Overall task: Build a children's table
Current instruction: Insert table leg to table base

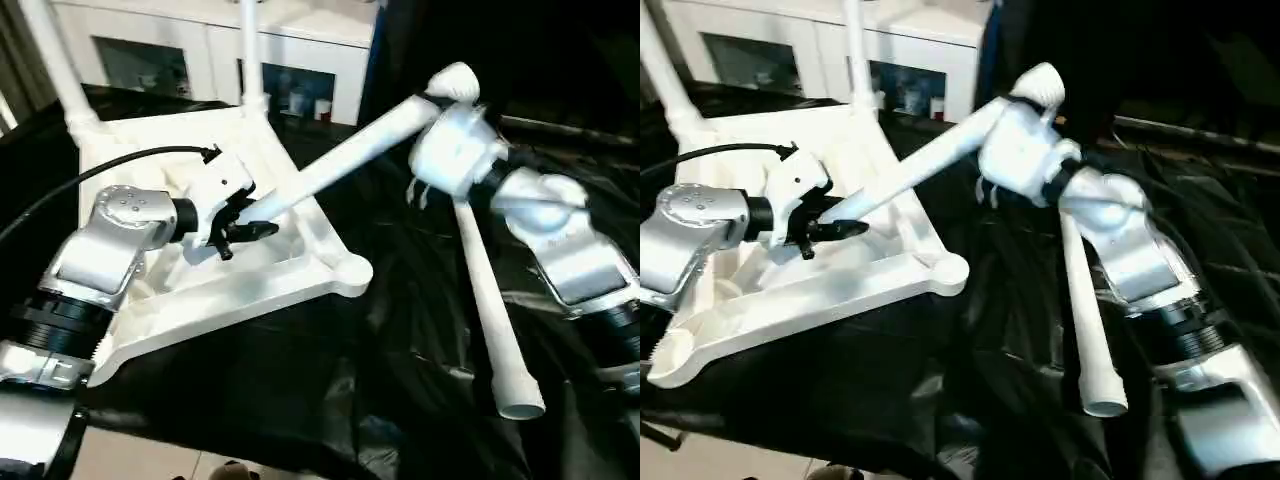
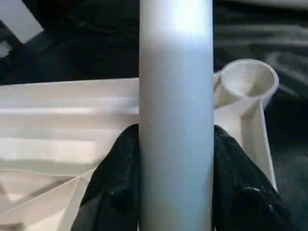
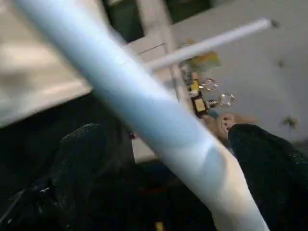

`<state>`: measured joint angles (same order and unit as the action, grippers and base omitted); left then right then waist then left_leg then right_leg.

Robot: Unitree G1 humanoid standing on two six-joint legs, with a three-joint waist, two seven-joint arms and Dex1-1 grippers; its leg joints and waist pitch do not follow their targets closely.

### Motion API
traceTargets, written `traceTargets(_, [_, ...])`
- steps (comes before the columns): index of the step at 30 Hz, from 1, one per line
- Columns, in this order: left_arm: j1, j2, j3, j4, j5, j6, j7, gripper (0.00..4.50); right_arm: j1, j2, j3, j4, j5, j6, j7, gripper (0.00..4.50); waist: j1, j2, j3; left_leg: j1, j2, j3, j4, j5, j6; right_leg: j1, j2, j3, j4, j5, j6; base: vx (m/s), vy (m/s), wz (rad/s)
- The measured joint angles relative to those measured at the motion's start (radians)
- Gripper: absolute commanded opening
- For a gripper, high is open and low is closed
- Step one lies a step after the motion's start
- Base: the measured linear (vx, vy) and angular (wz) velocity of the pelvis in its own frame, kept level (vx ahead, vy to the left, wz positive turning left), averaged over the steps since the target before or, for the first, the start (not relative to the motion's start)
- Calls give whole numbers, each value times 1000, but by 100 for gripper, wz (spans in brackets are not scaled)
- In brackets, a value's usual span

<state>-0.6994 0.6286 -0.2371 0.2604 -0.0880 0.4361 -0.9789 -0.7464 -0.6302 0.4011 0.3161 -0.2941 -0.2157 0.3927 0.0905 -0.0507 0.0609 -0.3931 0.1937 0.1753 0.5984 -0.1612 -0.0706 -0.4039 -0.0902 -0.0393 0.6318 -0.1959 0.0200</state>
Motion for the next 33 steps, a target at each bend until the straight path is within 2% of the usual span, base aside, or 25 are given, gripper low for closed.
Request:
traceTargets(1, [0,7,-9,-2,6,-1,-12,153,-8,0,12,43,-41,-34,-15,450,-1,0,0,0,0,0,1,0,0,0,0,0,1,0,0,0,0,0])
traceTargets(6, [5,38,-24,-26,15,5,-51,152,-43,0,48,158,-141,-100,-87,450,-3,-1,0,0,0,0,1,0,0,-1,0,0,2,0,0,0,0,0])
traceTargets(9, [6,41,-37,-71,15,6,-75,152,-73,0,57,211,-174,-123,-122,450,-3,-1,0,0,0,0,2,0,0,-1,0,0,2,0,0,0,0,0])
traceTargets(10, [6,42,-40,-78,16,6,-79,152,-78,2,58,227,-181,-133,-124,433,-3,-1,0,0,0,1,2,0,0,-1,0,0,2,0,0,0,0,0])
traceTargets(14, [6,60,-51,-77,31,9,-88,152,-80,24,57,276,-185,-165,-123,410,-3,-3,1,0,1,1,4,0,0,-1,0,0,5,0,0,0,0,0])
traceTargets(16, [6,61,-53,-77,42,9,-88,152,-80,34,57,294,-185,-171,-122,373,-4,-3,1,0,1,1,4,0,0,-1,0,0,6,0,0,0,0,0])
traceTargets(18, [6,65,-54,-77,45,13,-93,152,-81,39,56,308,-183,-182,-123,371,-4,-3,1,0,1,1,5,0,0,-1,0,0,7,0,0,0,0,0])
traceTargets(28, [7,74,-56,-78,63,19,-108,152,-81,59,41,331,-179,-192,-97,290,-4,-3,1,1,1,0,7,0,0,-1,0,0,11,0,0,0,0,0])
traceTargets(33, [7,82,-57,-79,68,19,-119,152,-77,62,42,336,-184,-203,-81,269,-3,-3,1,0,1,-1,7,0,0,-1,0,0,11,0,0,0,0,0])
